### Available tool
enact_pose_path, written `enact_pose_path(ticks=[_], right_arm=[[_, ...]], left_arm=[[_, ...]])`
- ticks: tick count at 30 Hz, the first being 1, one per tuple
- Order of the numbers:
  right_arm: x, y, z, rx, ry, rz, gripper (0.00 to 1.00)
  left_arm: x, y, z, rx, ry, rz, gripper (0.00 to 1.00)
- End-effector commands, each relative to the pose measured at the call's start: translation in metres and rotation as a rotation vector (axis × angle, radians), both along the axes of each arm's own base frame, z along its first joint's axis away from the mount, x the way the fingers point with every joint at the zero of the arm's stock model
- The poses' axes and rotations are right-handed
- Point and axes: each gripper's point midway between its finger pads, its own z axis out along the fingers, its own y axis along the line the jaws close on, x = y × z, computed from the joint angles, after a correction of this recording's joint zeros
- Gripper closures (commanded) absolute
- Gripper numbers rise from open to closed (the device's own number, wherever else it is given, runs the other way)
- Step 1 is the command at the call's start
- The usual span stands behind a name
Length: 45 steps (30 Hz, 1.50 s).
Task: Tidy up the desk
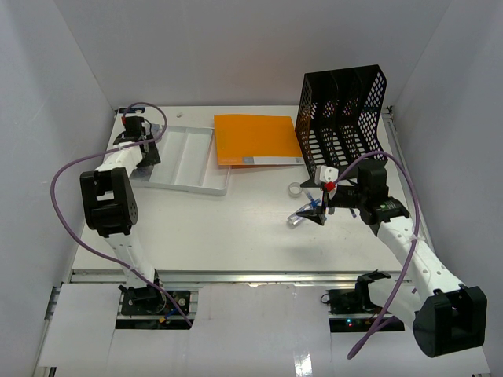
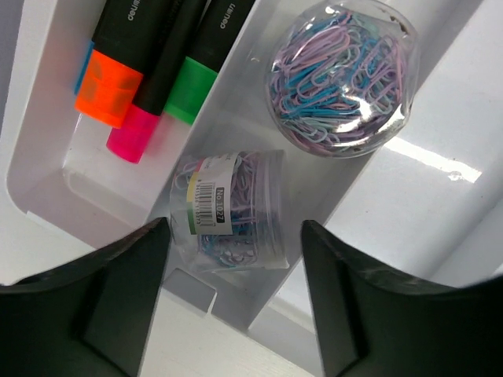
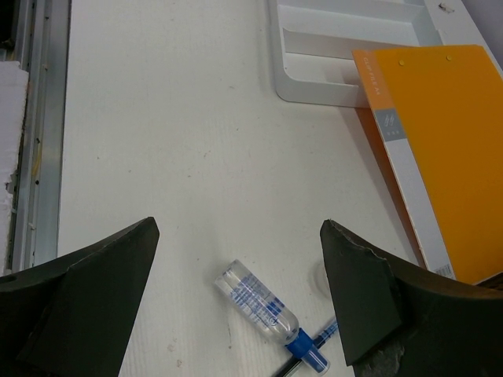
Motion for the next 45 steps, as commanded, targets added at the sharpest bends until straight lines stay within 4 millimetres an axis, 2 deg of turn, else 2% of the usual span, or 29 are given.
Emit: enact_pose_path(ticks=[1,5,7,8,10,12,13,14,16,19,21,24,26,29,32,36,41,45], right_arm=[[-0.002,-0.002,0.003,0.012,-0.017,0.008,0.1],[-0.002,-0.002,0.002,0.012,-0.013,0.008,0.1],[-0.001,-0.003,-0.002,0.001,-0.002,0.007,0.1],[0.0,-0.004,-0.004,-0.004,0.004,0.004,0.1],[0.001,-0.005,-0.012,-0.029,0.026,0.002,0.1],[0.004,-0.007,-0.02,-0.064,0.045,0.004,0.1],[0.003,-0.009,-0.026,-0.087,0.05,0.012,0.1],[-0.002,-0.011,-0.034,-0.12,0.045,0.036,0.09],[-0.018,-0.015,-0.05,-0.179,-0.005,0.139,0.08],[-0.04,-0.02,-0.068,-0.221,-0.117,0.28,0.05],[-0.049,-0.022,-0.076,-0.238,-0.184,0.338,0.03],[-0.043,-0.025,-0.086,-0.288,-0.222,0.345,0.01],[-0.034,-0.026,-0.093,-0.339,-0.244,0.344,0.01],[-0.015,-0.034,-0.116,-0.481,-0.269,0.357,0.0],[0.003,-0.04,-0.133,-0.599,-0.234,0.374,0.06],[0.023,-0.039,-0.15,-0.714,-0.217,0.397,0.09],[0.043,-0.033,-0.163,-0.828,-0.219,0.411,0.13],[0.05,-0.025,-0.169,-0.848,-0.205,0.419,0.16]], left_arm=[[0.006,-0.003,0.039,-0.019,-0.086,-0.009,0.14],[0.008,-0.005,0.064,-0.032,-0.143,-0.006,0.12],[0.008,-0.011,0.09,-0.059,-0.207,-0.012,0.12],[0.008,-0.013,0.094,-0.067,-0.218,-0.016,0.12],[0.002,-0.03,0.132,-0.138,-0.318,-0.054,0.12],[-0.008,-0.048,0.145,-0.211,-0.377,-0.109,0.1],[-0.015,-0.062,0.154,-0.261,-0.413,-0.155,0.09],[-0.024,-0.083,0.169,-0.336,-0.458,-0.24,0.07],[-0.045,-0.117,0.159,-0.476,-0.46,-0.358,0.04],[-0.091,-0.162,0.143,-0.672,-0.445,-0.503,0.03],[-0.112,-0.189,0.152,-0.802,-0.467,-0.61,0.02],[-0.144,-0.213,0.131,-0.914,-0.42,-0.679,0.02],[-0.161,-0.226,0.131,-0.936,-0.418,-0.741,0.02],[-0.182,-0.238,0.123,-0.944,-0.419,-0.807,0.02],[-0.197,-0.239,0.115,-0.933,-0.441,-0.815,0.02],[-0.199,-0.237,0.133,-0.878,-0.515,-0.843,0.02],[-0.198,-0.234,0.135,-0.849,-0.52,-0.839,0.02],[-0.199,-0.231,0.141,-0.821,-0.546,-0.835,0.02]])
